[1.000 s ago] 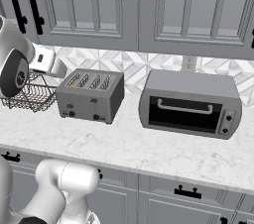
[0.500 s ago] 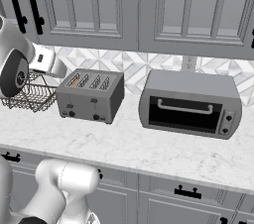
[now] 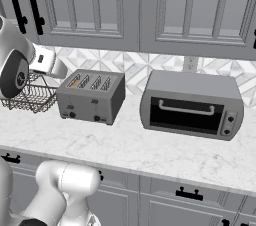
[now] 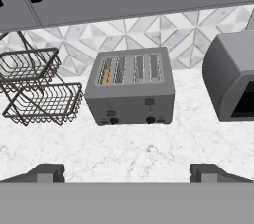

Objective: Start the toaster. Once the lever pops up, take the bread to the plate on the dining counter.

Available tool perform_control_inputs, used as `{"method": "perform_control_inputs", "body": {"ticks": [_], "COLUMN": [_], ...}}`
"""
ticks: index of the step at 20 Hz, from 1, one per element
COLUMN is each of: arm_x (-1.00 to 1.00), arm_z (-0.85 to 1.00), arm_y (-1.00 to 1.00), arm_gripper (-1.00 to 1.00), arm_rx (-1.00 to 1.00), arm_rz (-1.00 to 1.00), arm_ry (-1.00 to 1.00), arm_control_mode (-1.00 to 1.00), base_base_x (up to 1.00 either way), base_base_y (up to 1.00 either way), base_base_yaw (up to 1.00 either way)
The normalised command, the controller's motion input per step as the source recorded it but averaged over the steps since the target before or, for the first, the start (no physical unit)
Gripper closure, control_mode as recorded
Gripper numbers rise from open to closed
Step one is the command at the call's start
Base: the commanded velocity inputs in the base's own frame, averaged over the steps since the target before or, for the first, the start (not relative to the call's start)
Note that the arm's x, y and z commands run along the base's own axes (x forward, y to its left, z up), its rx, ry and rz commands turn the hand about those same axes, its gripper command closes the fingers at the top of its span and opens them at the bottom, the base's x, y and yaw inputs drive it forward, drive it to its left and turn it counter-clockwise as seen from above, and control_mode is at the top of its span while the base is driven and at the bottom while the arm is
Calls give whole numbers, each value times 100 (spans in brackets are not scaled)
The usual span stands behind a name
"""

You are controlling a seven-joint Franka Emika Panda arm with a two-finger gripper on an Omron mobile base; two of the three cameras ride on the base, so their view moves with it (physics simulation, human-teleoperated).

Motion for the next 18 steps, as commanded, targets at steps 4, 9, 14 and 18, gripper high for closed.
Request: {"method": "perform_control_inputs", "body": {"ticks": [4,9,14,18], "arm_x": [0,0,0,0], "arm_z": [0,0,0,0], "arm_y": [0,0,0,0], "arm_gripper": [-100,-100,-100,-100], "arm_rx": [0,0,0,0], "arm_rz": [0,0,0,0], "arm_ry": [0,0,0,0], "arm_control_mode": [-100,-100,-100,-100], "base_base_x": [0,0,0,0], "base_base_y": [0,0,0,0], "base_base_yaw": [0,0,0,0]}}
